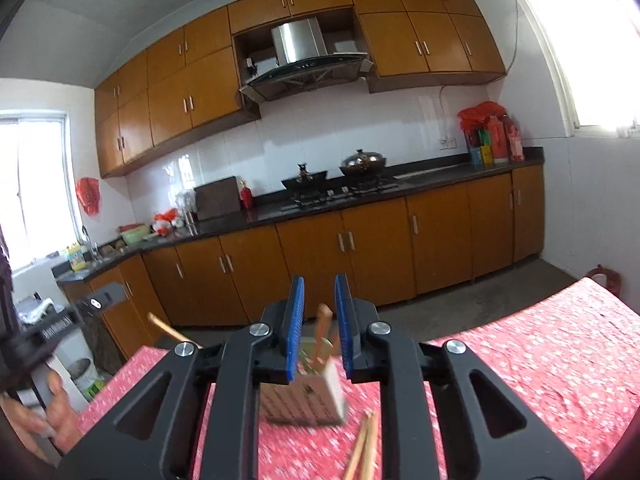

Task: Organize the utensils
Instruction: 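Return both tools to the table and close each on another chopstick, then hold the grasped chopsticks in both tools, aligning them along the fingers, then lift both chopsticks upright and carry them above the perforated holder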

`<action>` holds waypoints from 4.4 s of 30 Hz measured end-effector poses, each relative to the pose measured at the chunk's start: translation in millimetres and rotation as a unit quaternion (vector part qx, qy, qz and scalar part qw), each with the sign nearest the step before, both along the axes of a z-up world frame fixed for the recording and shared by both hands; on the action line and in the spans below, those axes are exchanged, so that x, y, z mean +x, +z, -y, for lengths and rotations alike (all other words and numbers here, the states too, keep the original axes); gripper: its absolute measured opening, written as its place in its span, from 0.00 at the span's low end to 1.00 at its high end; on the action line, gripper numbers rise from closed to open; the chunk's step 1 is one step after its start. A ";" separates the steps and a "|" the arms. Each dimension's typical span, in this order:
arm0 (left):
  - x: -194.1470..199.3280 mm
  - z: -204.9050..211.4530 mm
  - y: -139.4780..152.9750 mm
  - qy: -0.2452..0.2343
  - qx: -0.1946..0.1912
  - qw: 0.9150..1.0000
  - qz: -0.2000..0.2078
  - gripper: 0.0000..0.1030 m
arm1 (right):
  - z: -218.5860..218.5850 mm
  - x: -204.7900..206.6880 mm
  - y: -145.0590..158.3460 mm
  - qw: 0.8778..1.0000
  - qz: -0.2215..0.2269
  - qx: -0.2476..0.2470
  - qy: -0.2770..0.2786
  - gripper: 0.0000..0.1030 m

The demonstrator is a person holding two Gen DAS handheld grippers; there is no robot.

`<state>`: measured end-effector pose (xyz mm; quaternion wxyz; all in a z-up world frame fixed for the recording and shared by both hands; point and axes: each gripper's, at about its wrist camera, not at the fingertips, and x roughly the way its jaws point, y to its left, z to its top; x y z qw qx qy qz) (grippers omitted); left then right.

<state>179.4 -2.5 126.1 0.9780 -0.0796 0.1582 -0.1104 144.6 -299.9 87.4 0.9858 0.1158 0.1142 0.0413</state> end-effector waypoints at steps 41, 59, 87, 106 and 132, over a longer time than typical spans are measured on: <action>-14.9 9.9 -218.8 -0.066 0.104 0.950 -0.285 0.12 | -9.4 8.0 -202.2 0.946 -0.319 -0.051 0.027 0.08; 17.9 -39.4 -223.2 0.036 0.115 0.949 -0.290 0.08 | 9.4 36.0 -203.3 0.947 -0.315 -0.059 -0.018 0.08; 16.3 -68.9 -221.4 0.038 0.046 0.958 -0.282 0.09 | 20.9 43.8 -204.7 0.949 -0.311 -0.045 -0.027 0.09; 13.8 -56.1 -220.2 0.045 0.095 0.954 -0.281 0.09 | 17.1 41.1 -203.4 0.948 -0.312 -0.060 -0.027 0.09; -7.4 -62.0 -160.5 0.043 0.068 0.975 -0.207 0.07 | 21.8 5.1 -142.6 0.974 -0.222 -0.038 -0.026 0.08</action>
